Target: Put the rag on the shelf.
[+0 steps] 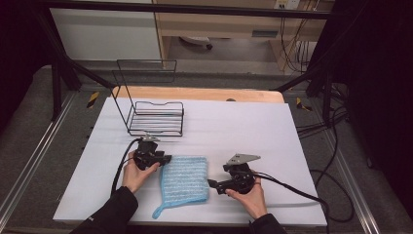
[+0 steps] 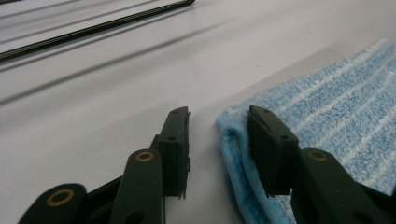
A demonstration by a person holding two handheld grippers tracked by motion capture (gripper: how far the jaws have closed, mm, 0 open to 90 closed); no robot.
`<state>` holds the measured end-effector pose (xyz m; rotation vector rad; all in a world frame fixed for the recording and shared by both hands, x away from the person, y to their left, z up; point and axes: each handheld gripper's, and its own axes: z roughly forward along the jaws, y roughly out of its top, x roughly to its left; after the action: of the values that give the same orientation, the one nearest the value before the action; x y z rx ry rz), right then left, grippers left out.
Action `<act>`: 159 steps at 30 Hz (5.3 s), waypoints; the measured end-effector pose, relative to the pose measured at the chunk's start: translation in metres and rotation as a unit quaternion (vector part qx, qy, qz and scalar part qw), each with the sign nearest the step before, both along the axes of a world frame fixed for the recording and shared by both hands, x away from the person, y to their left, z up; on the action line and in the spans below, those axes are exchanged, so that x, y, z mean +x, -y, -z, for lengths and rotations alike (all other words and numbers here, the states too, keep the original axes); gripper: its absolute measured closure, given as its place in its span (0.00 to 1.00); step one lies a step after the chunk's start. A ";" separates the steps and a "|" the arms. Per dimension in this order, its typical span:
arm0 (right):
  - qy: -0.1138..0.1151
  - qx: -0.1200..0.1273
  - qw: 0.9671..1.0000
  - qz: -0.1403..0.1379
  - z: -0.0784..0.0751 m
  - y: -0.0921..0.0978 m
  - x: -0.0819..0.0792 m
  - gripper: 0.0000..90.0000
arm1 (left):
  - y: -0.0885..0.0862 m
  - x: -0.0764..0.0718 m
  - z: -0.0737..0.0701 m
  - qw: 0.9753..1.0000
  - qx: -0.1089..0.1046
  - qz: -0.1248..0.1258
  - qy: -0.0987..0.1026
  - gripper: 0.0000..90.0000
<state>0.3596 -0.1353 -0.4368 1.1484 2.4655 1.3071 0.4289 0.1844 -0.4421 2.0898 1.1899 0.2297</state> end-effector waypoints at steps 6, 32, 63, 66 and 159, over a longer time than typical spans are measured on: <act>0.000 0.001 1.000 -0.001 -0.001 0.001 0.002 0.16 | 0.004 -0.001 0.001 1.000 -0.008 0.010 -0.007 0.80; -0.004 0.017 0.999 0.041 0.002 -0.021 0.066 0.42 | 0.005 -0.001 0.002 1.000 -0.008 0.027 -0.009 0.90; -0.075 0.047 0.996 0.022 0.021 -0.030 0.073 0.92 | 0.000 -0.001 0.003 0.999 -0.022 0.039 -0.004 0.92; -0.072 0.049 0.996 0.024 0.019 -0.029 0.072 0.93 | -0.002 -0.002 0.001 0.999 -0.028 0.039 -0.004 0.93; 0.173 0.115 0.978 0.019 -0.103 -0.030 0.016 0.94 | -0.023 -0.063 -0.108 0.969 -0.125 0.021 0.213 0.93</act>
<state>0.3755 -0.1053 -0.3333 0.9097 2.0790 1.6542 0.3655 0.2072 -0.3344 1.7318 0.8637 0.4593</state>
